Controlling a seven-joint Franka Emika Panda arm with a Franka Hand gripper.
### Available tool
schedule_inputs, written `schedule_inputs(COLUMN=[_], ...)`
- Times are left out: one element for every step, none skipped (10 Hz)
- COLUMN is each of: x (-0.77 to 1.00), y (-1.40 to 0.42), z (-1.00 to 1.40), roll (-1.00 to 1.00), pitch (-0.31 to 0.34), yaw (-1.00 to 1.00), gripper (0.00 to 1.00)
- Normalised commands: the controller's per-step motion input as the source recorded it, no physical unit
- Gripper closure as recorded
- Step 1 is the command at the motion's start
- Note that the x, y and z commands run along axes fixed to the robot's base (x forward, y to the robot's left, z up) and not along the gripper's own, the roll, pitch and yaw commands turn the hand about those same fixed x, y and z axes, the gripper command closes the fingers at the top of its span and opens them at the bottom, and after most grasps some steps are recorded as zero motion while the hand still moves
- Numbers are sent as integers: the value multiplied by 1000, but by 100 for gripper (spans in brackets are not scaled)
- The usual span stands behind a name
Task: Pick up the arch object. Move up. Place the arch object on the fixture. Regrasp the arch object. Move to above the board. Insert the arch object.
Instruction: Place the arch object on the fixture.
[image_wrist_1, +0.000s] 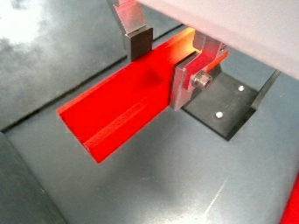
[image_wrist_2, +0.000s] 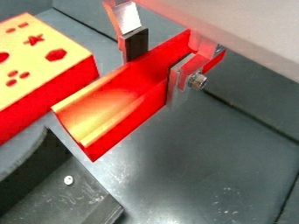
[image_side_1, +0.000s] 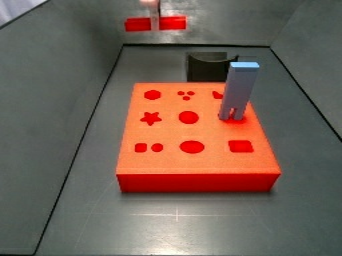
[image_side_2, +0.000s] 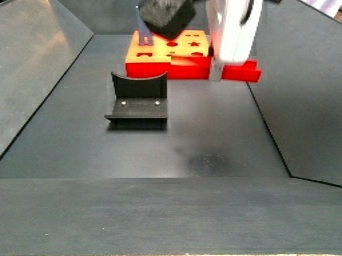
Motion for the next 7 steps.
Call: schedule_inputs(x=[-27, -23, -13, -6, -2, 1000, 1000], y=[-2, 2, 6, 8, 8, -455, -456], z=[927, 794, 611, 470, 375, 122, 90], roll=[95, 78, 66, 62, 64, -74, -74], pitch=[92, 89, 88, 94, 102, 56, 59], yaw=[16, 15, 11, 10, 12, 1000, 1000], gripper=[100, 100, 100, 100, 100, 100, 100])
